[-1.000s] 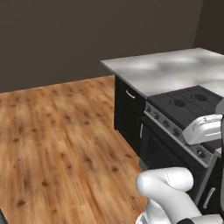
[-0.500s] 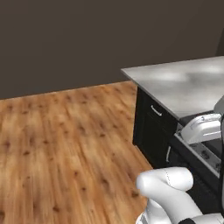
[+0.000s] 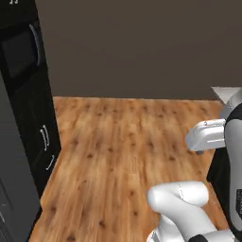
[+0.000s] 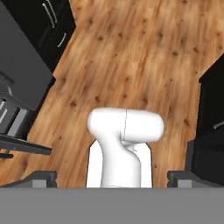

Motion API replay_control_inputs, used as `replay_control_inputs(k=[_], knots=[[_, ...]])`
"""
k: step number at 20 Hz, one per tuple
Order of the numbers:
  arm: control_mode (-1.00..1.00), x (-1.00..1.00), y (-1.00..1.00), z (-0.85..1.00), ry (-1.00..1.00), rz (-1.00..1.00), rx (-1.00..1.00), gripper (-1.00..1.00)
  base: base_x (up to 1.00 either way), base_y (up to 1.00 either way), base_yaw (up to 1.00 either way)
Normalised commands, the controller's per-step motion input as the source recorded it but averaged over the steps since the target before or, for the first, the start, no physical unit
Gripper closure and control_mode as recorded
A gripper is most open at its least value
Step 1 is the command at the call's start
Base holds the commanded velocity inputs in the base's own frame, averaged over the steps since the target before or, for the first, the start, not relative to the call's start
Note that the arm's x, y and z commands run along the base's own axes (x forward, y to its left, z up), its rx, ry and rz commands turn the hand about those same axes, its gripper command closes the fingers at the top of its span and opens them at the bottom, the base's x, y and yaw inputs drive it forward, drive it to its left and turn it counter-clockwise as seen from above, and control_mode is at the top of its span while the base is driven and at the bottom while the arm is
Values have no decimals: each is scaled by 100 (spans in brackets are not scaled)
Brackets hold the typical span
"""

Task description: Take the bell pepper, bell pepper, and orange from the freezer and place them in the bowl on the counter.

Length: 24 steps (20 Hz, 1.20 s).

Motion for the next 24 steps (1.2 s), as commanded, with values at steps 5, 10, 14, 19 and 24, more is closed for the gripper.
replay_control_inputs(k=[5,10,14,19,24], knots=[[100,0,0,0,0,0,0,-100,1,12,93],[100,0,0,0,0,0,0,-100,0,1,100],[100,0,0,0,0,0,0,-100,1,1,98],[100,0,0,0,0,0,0,-100,18,-29,66],[100,0,0,0,0,0,0,-100,32,-10,45]])
